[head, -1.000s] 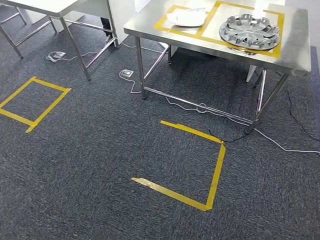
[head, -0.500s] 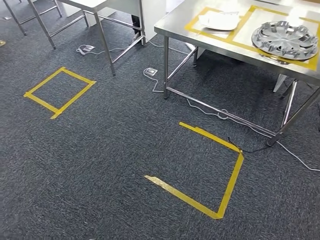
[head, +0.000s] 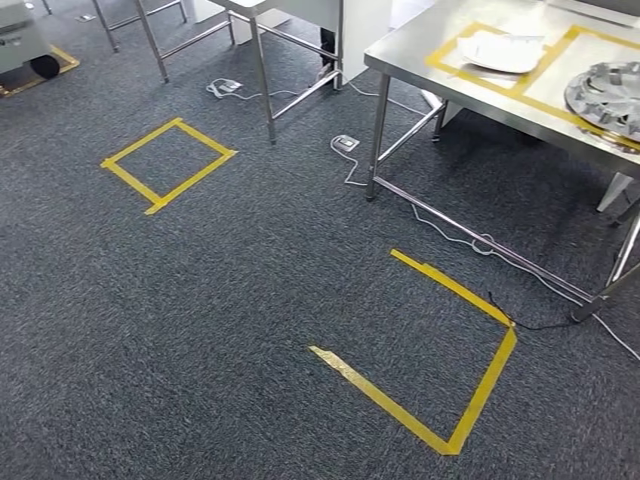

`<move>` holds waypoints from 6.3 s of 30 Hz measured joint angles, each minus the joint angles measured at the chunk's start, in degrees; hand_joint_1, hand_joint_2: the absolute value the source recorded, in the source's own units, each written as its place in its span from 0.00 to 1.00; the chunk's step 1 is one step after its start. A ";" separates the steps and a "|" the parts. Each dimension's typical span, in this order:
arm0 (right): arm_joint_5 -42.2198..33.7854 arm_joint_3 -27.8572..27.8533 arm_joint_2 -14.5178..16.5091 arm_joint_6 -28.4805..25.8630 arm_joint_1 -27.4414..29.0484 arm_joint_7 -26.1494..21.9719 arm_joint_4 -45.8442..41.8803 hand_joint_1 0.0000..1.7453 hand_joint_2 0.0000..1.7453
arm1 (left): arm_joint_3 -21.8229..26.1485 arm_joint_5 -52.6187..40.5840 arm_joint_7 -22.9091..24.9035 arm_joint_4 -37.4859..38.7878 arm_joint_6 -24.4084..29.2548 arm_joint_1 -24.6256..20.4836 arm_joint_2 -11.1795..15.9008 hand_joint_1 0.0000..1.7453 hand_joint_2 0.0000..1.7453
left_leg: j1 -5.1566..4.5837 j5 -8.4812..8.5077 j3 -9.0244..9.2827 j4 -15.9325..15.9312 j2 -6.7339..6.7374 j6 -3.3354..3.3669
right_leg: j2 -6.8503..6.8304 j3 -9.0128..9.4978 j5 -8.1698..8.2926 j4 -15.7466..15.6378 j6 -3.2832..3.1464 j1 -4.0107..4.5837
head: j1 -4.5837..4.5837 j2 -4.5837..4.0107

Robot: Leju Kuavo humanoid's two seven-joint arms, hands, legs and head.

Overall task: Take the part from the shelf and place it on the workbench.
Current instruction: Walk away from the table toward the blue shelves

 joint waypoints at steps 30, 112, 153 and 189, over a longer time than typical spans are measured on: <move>-0.02 -0.36 -1.33 0.13 -0.66 -1.04 -0.04 0.00 0.00 | 1.68 -0.46 -0.46 0.00 2.88 -0.67 -2.93 0.00 0.00 | 1.29 0.37 -1.23 1.06 -0.89 -1.59 | 0.70 -0.19 0.05 -0.09 0.71 -0.52 | -0.51 0.00; 0.10 -0.52 -1.23 0.36 -0.80 -0.83 0.11 0.00 0.00 | 2.44 -2.21 0.85 0.00 1.82 -0.35 -2.96 0.00 0.00 | 0.34 -2.35 -2.84 4.59 -6.70 -0.94 | 6.45 -1.68 -0.26 1.37 0.15 -1.72 | -0.40 0.00; 0.21 -0.59 -1.09 0.39 -0.80 -0.79 0.37 0.00 0.00 | 2.84 -2.84 0.10 0.00 2.15 -0.31 -2.94 0.00 0.00 | -1.10 1.13 -4.48 3.94 -0.31 1.68 | 0.15 0.96 -4.38 2.42 0.24 -0.68 | -0.42 0.00; 0.34 -0.61 -1.19 0.75 -1.40 -0.92 0.44 0.00 0.00 | 2.98 -3.36 -0.22 0.00 2.25 -0.09 -3.14 0.00 0.25 | -0.30 1.02 -1.82 0.44 -2.89 1.74 | 2.90 -2.93 -5.52 7.17 1.69 -0.95 | -0.38 -0.02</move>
